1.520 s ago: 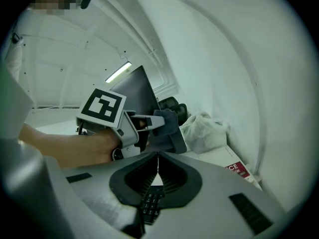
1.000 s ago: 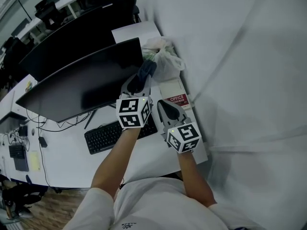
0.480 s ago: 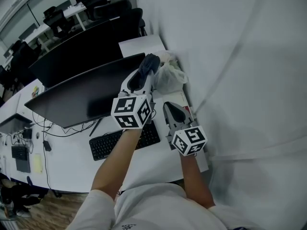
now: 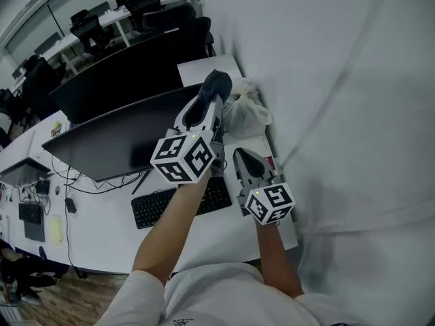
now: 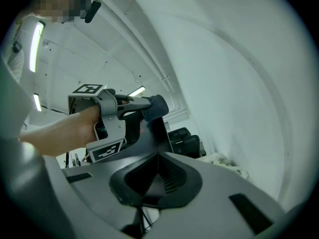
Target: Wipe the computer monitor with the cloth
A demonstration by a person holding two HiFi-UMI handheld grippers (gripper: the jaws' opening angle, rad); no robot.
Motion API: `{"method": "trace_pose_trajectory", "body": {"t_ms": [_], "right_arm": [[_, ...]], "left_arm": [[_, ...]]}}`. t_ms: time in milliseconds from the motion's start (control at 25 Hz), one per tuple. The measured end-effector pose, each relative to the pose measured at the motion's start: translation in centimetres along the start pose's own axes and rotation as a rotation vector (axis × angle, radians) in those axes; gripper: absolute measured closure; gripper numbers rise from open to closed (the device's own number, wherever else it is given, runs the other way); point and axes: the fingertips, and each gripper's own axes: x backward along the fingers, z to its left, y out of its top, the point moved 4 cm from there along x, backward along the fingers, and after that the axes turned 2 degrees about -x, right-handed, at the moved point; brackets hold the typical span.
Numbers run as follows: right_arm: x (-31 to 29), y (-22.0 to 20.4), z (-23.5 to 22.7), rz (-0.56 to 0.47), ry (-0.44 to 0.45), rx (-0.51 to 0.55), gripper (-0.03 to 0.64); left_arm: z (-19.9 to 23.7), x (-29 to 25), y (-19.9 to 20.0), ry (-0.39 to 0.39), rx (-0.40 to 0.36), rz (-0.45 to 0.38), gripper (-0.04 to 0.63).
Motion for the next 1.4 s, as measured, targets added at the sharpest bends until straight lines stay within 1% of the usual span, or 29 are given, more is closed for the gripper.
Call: {"method": "trace_pose_trajectory", "body": {"t_ms": [80,200,280,680,880,1200,1400], "right_arm": [[-0.1,-0.1,0.3,0.002,0.008,-0.003,0.597],[-0.3,-0.5,0.9,0.010,0.019,-0.004,0.597],[-0.5,-0.8,1.1,0.011,0.025,-0.001,0.597],[-2.0,-1.8,4.5,0.032,0.048,0.012,0.597],[-3.1,-2.6,8.1,0.045,0.071,0.028,0.597],[-5.5,-3.7,14.2,0.070,0.120,0.055,0.597],[-7.1,-3.9,18.5,0.065,0.162,0.082,0.597]], "left_arm": [[0.2,0.3,0.5,-0.004,0.046,-0.015,0.466],[1.2,0.9,0.9,-0.013,0.161,-0.039,0.466],[2.1,1.4,1.1,-0.011,0.221,-0.060,0.466],[7.0,5.4,2.5,0.002,0.411,-0.123,0.466],[9.9,8.2,3.7,0.014,0.431,-0.136,0.466],[14.4,12.1,5.7,0.033,0.426,-0.141,0.466],[17.5,14.8,6.9,0.038,0.441,-0.159,0.466]]}}
